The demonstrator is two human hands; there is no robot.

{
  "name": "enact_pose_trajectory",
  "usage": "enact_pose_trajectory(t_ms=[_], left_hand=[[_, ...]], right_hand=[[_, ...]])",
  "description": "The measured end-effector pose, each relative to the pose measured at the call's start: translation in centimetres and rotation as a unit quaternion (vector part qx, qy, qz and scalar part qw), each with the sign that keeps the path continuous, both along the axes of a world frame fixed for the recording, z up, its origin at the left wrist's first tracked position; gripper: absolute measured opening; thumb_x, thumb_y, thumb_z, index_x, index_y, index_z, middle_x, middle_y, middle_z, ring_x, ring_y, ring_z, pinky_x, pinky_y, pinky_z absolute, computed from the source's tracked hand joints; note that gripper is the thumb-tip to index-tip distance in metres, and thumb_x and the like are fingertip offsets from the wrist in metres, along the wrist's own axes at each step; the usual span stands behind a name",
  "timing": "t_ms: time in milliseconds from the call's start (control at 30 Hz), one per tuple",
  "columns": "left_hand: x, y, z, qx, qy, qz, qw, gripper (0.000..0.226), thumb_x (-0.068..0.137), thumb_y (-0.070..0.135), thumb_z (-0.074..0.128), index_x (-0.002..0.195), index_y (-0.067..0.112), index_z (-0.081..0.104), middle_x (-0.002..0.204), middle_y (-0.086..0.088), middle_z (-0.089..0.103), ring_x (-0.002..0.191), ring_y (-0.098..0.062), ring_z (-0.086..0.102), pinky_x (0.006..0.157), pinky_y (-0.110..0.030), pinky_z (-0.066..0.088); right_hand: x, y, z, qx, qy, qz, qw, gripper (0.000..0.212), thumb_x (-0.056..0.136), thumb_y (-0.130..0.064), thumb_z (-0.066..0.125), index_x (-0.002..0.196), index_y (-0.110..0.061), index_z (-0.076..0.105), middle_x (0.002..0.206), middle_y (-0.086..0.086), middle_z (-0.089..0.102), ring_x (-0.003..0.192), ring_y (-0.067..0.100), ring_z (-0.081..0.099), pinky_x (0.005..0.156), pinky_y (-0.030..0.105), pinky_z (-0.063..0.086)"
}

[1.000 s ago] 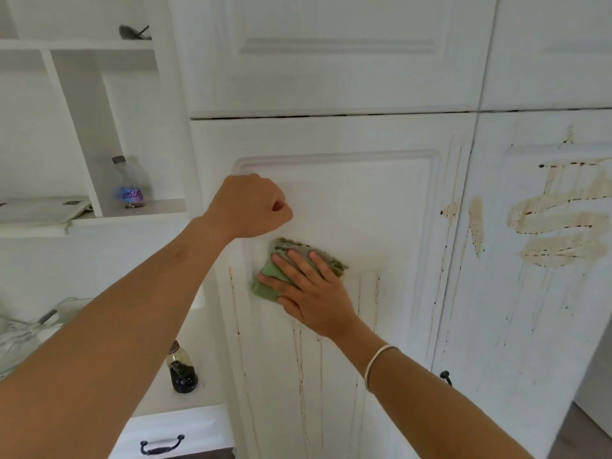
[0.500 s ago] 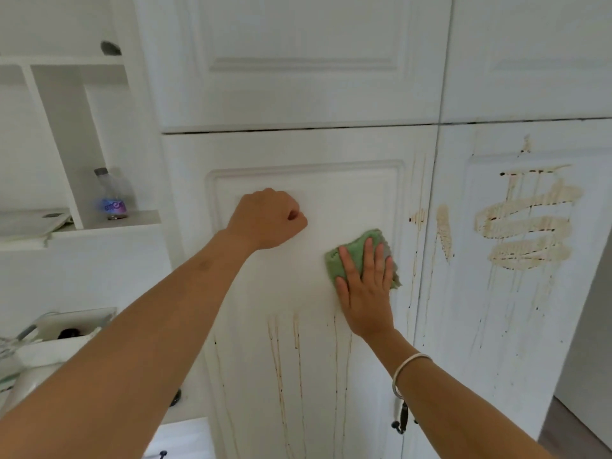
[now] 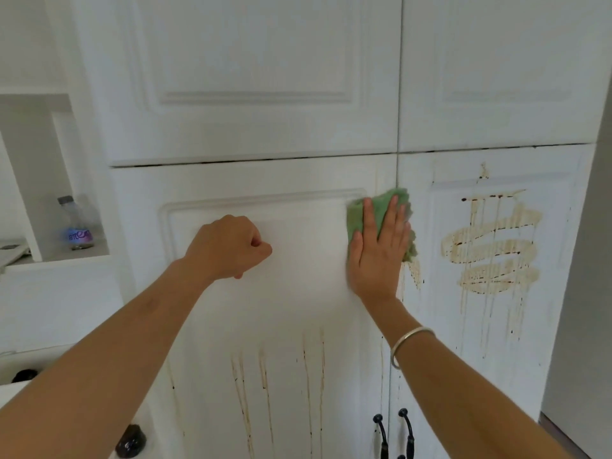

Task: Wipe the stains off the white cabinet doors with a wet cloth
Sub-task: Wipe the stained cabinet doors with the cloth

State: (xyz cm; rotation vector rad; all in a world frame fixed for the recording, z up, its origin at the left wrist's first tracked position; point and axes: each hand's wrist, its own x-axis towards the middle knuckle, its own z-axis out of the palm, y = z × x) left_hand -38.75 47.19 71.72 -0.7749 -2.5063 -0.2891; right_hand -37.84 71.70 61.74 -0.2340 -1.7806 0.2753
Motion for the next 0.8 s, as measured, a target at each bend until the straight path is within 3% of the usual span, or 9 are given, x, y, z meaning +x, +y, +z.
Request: enact_pose_trajectory(t_ms=[233,500,600,800], left_hand=[[-0.2,0.2,0.2,-0.002,0.007,0.004,1.000,0.036,0.081,0.032,0.051,0.052,0.012,0.053,0.048,-0.002,0.064,0.037,-0.005,0.057,0.050,-0.020,0.040],[0.0,0.3,0.3,0.012,0.007,0.001,1.000,0.037,0.082,0.033,0.051,0.057,0.007,0.060,0.051,0.000,0.065,0.041,-0.007,0.060,0.056,-0.021,0.049],[-0.2,0.3,0.2,0.009,0.008,0.000,1.000,0.037,0.083,0.033,0.051,0.055,0.010,0.057,0.050,-0.001,0.065,0.041,-0.006,0.059,0.053,-0.020,0.046],[-0.3,0.2,0.3,0.020,0.005,-0.007,1.000,0.037,0.082,0.031,0.051,0.053,0.009,0.055,0.049,-0.001,0.064,0.041,-0.007,0.059,0.054,-0.020,0.043]], right_hand=[[0.3,0.5,-3.0,0.029,-0.014,0.007,0.999,0.056,0.100,-0.030,0.027,0.154,-0.024,0.015,0.161,0.015,0.007,0.150,0.031,0.002,0.120,0.052,0.007],[0.0,1.4,7.7,0.080,0.011,-0.005,0.997,0.057,0.100,-0.030,0.026,0.154,-0.023,0.009,0.162,0.011,0.010,0.150,0.024,0.001,0.121,0.046,0.003],[-0.2,0.6,6.6,0.091,0.020,0.010,0.996,0.058,0.100,-0.029,0.026,0.154,-0.021,0.010,0.162,0.010,0.010,0.150,0.024,0.003,0.121,0.046,0.005],[0.2,-0.4,2.0,0.210,-0.031,0.061,0.975,0.055,0.100,-0.029,0.030,0.154,-0.020,0.021,0.161,0.009,0.016,0.149,0.025,0.012,0.121,0.048,0.012]])
